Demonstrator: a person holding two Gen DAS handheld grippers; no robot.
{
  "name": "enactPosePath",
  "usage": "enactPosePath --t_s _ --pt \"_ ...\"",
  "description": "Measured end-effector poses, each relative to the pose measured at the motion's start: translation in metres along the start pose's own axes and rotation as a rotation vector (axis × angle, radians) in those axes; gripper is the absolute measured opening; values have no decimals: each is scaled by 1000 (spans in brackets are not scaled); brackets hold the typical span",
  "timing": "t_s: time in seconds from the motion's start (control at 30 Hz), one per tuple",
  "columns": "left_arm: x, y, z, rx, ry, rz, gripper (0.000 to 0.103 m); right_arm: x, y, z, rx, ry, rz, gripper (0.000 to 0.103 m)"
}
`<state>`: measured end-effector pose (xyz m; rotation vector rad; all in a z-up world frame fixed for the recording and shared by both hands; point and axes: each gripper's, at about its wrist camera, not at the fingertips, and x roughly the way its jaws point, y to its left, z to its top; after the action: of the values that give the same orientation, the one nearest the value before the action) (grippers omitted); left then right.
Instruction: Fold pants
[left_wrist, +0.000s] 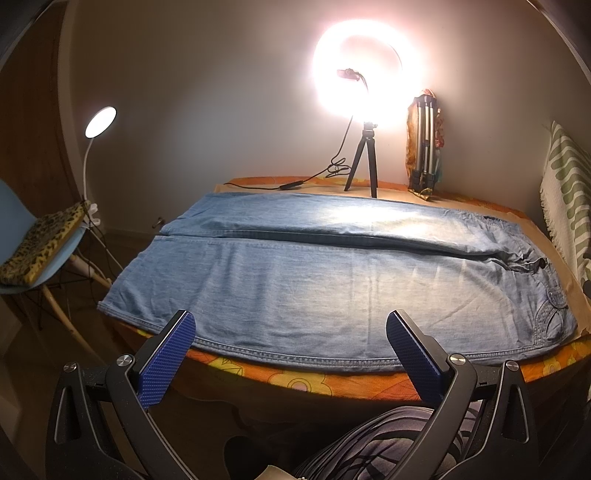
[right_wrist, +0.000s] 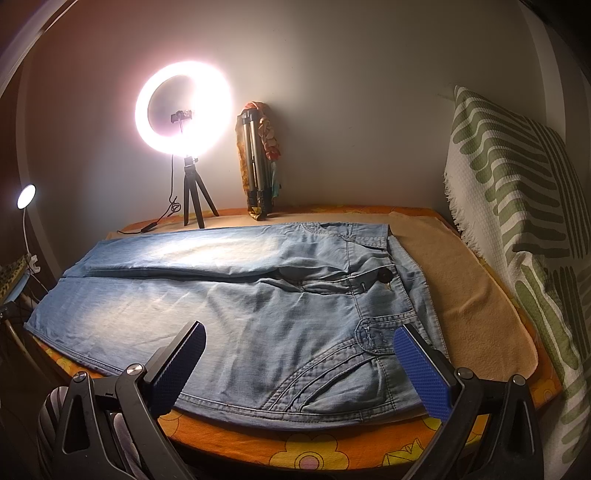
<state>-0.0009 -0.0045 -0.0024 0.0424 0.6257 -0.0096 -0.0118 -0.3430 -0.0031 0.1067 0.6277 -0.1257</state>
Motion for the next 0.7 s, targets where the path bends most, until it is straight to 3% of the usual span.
enactPosePath --t_s 0.4,0.7 --pt "7 16 5 -7 -11 7 103 7 3 10 -15 -1 33 103" --pt "19 57 23 -20 -32 21 103 19 6 46 -55 -14 86 103"
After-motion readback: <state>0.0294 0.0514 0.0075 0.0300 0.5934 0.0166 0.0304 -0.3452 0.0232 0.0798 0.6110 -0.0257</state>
